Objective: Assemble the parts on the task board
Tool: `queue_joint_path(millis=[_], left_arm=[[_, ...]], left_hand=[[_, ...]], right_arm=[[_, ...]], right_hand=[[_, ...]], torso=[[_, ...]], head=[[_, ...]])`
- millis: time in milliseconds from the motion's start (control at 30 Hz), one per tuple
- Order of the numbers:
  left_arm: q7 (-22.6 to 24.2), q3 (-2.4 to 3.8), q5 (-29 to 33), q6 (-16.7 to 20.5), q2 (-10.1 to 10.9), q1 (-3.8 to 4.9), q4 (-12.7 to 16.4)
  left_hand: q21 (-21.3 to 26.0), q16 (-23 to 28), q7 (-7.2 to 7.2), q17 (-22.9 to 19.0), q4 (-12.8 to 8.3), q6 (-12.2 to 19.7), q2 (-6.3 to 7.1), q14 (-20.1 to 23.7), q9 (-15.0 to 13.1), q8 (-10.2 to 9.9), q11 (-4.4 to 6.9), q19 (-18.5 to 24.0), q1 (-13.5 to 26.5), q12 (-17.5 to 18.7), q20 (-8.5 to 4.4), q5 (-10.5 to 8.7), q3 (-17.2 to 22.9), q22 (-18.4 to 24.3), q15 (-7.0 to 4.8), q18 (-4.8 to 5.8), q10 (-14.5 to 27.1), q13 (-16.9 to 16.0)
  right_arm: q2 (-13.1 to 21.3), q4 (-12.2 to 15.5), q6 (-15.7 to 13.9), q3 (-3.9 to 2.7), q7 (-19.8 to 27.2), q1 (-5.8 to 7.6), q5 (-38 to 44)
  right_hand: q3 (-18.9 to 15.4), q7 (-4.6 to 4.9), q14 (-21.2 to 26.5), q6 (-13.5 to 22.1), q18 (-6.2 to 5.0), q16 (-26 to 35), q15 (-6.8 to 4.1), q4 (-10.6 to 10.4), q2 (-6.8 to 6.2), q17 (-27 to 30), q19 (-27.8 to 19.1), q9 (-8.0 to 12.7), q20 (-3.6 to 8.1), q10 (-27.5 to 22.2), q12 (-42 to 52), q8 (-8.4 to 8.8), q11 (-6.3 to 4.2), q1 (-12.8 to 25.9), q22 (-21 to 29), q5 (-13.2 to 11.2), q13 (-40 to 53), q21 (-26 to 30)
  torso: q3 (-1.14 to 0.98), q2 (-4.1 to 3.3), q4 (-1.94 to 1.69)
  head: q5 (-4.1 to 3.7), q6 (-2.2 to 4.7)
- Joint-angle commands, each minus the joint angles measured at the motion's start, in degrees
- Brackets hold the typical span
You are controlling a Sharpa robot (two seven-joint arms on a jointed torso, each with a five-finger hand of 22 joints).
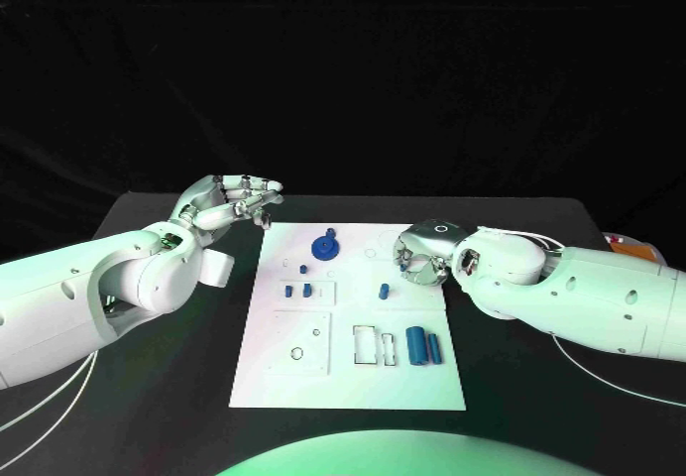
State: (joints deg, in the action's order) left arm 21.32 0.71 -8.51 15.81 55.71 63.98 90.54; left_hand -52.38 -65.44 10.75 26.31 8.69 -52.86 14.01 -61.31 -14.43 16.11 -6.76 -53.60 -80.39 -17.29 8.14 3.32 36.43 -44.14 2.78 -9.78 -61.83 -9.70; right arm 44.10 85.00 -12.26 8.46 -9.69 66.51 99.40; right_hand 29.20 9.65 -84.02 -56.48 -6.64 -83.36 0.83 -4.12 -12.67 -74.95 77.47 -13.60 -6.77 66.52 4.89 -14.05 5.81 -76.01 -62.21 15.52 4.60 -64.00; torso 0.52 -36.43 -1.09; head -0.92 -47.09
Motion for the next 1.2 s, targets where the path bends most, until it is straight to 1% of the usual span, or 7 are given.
queue_joint_path(millis=[33,200,300,500,833,1033,1200], left_arm=[[0.7,0.06,0.6,-1.1,-0.1,0.03,0.0],[0.5,0.06,0.6,-1.2,-0.1,0.03,-0.1],[0.3,0.06,0.6,-1.2,-0.1,0.03,-0.1],[-0.2,0.05,0.6,-1.1,-0.1,0.03,-0.2],[-0.8,0.05,0.6,-1.1,-0.1,0.03,-0.3],[-1.2,0.05,0.6,-1.2,0.0,0.03,-0.3],[-1.5,0.05,0.6,-1.2,0.0,0.03,-0.3]], left_hand=[[0.2,-0.2,0.06,-0.1,-0.1,0.4,-0.37,0.1,-0.1,0.3,0.07,-0.3,-0.1,-0.3,0.03,-0.03,-0.3,0.1,-0.2,-0.81,0.3,0.0],[0.2,-0.2,0.06,-0.1,-0.1,0.4,-0.37,0.1,-0.1,0.3,0.07,-0.3,-0.1,-0.3,0.03,-0.03,-0.3,0.1,-0.2,-0.81,0.3,0.0],[0.2,-0.2,0.06,-0.1,-0.1,0.4,-0.37,0.1,-0.1,0.3,0.07,-0.3,-0.1,-0.3,0.03,-0.03,-0.3,0.1,-0.2,-0.81,0.3,0.0],[0.3,-0.2,0.14,-0.1,-0.1,0.6,-0.38,0.2,0.0,0.4,0.0,-0.3,-0.1,-0.5,0.03,-0.04,-0.5,0.2,-0.16,-0.79,0.6,-0.1],[0.4,-0.1,0.24,-0.1,-0.3,0.9,-0.37,0.2,0.0,0.4,-0.08,-0.4,-0.3,-0.9,0.04,-0.03,-0.6,0.2,-0.12,-0.78,1.1,-0.3],[0.5,-0.1,0.36,-0.2,-0.4,1.2,-0.31,0.3,0.1,0.5,-0.18,-0.5,-0.4,-1.1,0.06,-0.03,-0.7,0.3,-0.06,-0.77,1.5,-0.3],[0.6,0.0,0.46,-0.2,-0.5,1.4,-0.29,0.4,0.1,0.5,-0.26,-0.5,-0.5,-1.3,0.09,-0.02,-0.8,0.4,0.0,-0.76,1.8,-0.4]], right_arm=[[-0.5,-0.1,-0.3,0.04,0.2,-0.32,0.5],[-0.8,-0.4,-0.1,0.04,0.3,-0.65,0.4],[-0.9,-0.6,0.1,0.04,0.1,-0.83,0.4],[-1.0,-0.9,0.8,0.04,-0.6,-1.13,1.0],[-1.0,-0.8,1.3,0.04,-2.2,-1.44,3.6],[-0.8,-0.3,0.0,0.03,-2.9,-1.57,4.9],[-0.5,0.3,-2.5,0.03,-3.3,-1.63,5.5]], right_hand=[[0.4,-0.03,-4.1,-0.3,0.72,-0.4,0.15,0.0,0.49,-4.7,0.3,-0.1,0.19,0.5,0.3,-0.18,-0.08,-0.3,-0.2,0.2,0.1,-0.4],[1.4,-0.3,-4.1,-0.9,0.75,-0.7,-0.05,0.4,1.16,-4.9,0.2,-0.5,0.31,1.3,0.5,-0.49,-0.34,-0.8,-0.9,-1.0,0.2,-1.0],[2.2,-0.83,-4.1,-2.0,0.81,-1.0,-0.47,0.9,1.91,-5.2,0.2,-1.0,0.57,3.0,1.2,-1.17,-0.92,-1.4,-1.8,-2.1,0.6,-1.7],[3.2,-1.42,-4.1,-3.2,0.87,-1.2,-1.03,2.0,2.96,-5.3,0.1,-1.8,1.09,4.4,1.8,-2.04,-1.59,-2.2,-2.6,-3.2,1.3,-2.3],[4.5,-1.55,-4.2,-3.8,1.07,-1.6,-1.38,4.5,3.62,-5.6,0.2,-2.8,1.51,5.3,2.2,-2.69,-1.92,-3.7,-4.2,-4.2,2.2,-3.7],[5.2,-1.51,-4.2,-3.9,1.14,-1.7,-1.42,5.6,3.98,-5.7,0.2,-3.1,1.6,5.6,2.3,-2.8,-1.93,-4.2,-4.9,-4.2,2.6,-4.2],[6.4,-1.63,-4.2,-4.3,1.29,-1.9,-1.57,6.9,4.43,-5.9,0.4,-3.6,1.75,6.3,2.6,-2.99,-2.02,-4.6,-6.1,-4.4,3.3,-5.3]], torso=[[0.03,0.0,-0.06],[0.03,0.02,0.01],[0.02,0.02,0.05],[0.01,0.04,0.06],[0.01,0.06,0.08],[0.0,0.08,0.06],[-0.01,0.08,0.04]], head=[[0.02,-0.19],[0.14,-0.36],[0.17,-0.4],[0.14,-0.48],[0.0,-0.65],[-0.09,-0.64],[-0.19,-0.69]])
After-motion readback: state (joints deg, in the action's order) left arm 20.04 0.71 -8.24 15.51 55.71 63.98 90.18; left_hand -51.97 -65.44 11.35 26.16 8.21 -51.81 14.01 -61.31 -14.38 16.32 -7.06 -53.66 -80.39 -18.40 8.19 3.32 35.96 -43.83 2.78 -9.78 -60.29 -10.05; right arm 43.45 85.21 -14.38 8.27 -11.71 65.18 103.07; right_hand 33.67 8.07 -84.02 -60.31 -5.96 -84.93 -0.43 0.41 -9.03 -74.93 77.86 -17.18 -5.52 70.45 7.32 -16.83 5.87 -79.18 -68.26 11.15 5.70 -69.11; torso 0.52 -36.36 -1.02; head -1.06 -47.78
